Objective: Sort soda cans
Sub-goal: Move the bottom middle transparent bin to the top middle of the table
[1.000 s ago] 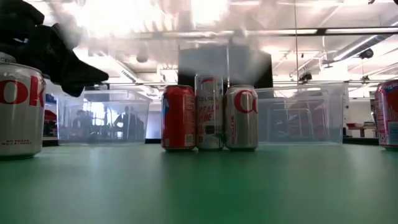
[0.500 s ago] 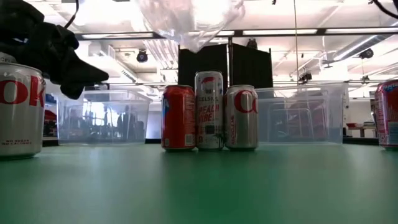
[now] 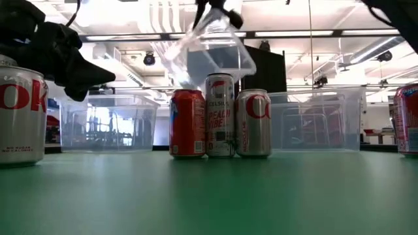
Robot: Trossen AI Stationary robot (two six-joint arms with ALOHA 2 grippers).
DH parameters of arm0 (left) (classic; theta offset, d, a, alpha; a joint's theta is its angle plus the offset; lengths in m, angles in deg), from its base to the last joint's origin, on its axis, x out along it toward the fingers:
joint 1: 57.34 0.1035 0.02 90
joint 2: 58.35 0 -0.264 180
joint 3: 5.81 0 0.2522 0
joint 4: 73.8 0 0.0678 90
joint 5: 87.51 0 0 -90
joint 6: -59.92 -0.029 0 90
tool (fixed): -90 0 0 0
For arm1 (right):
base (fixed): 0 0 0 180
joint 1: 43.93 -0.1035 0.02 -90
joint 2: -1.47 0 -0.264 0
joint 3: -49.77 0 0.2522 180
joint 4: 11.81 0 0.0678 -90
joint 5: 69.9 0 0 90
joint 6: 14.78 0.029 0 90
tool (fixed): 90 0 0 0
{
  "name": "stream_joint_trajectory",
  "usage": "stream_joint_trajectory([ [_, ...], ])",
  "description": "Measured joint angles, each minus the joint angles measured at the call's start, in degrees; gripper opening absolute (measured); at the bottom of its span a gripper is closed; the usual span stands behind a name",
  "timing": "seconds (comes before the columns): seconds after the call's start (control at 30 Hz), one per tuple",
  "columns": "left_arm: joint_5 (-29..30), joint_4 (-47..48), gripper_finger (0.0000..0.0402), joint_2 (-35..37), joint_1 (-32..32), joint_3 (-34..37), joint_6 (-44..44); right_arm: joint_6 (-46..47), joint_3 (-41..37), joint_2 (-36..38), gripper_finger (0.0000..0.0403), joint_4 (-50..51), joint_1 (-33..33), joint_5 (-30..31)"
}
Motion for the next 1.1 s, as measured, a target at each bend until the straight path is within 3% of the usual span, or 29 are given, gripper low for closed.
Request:
stream_joint_trajectory([
  [0.57,0.5,0.0,0.0004,0.0,0.0,0.0,0.1,13.1,-0.1,-11.2,0.0028,9.7,3.7,0.5],
  [1.1,0.4,-0.8,0.0004,0.0,0.0,0.0,0.1,15.7,-0.1,-14.3,0.0126,8.5,3.9,-0.1],
])
